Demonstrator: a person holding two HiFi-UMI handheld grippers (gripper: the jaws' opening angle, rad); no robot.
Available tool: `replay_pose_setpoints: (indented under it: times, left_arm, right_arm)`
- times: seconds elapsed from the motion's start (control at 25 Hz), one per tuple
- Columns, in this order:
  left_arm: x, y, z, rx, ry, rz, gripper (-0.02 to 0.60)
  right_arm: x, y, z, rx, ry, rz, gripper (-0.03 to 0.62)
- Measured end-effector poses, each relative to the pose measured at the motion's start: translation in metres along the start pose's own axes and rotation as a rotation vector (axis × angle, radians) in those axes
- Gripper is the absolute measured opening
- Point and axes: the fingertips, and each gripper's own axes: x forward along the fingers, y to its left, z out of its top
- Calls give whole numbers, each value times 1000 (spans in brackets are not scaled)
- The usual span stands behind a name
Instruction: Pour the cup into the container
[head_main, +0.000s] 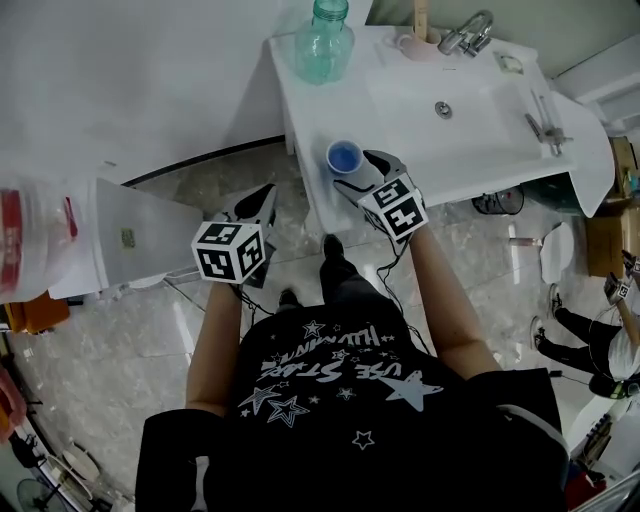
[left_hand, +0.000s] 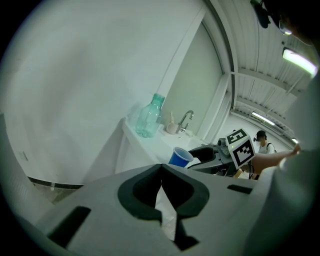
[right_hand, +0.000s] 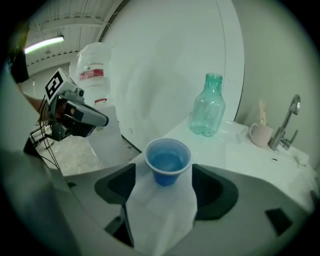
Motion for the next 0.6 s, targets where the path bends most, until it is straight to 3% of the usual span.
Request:
replay_pose_setpoints:
  times: [0.24,0.6]
  left_arm:
    - [-24,-11,-1,28,-21,-33,9]
    - [-69,-24,-14,80,-38,-95,9]
  right_arm:
    - [-31,6,10,43,-53,-80,341]
    - [-75,45,24,63,-131,-200,232]
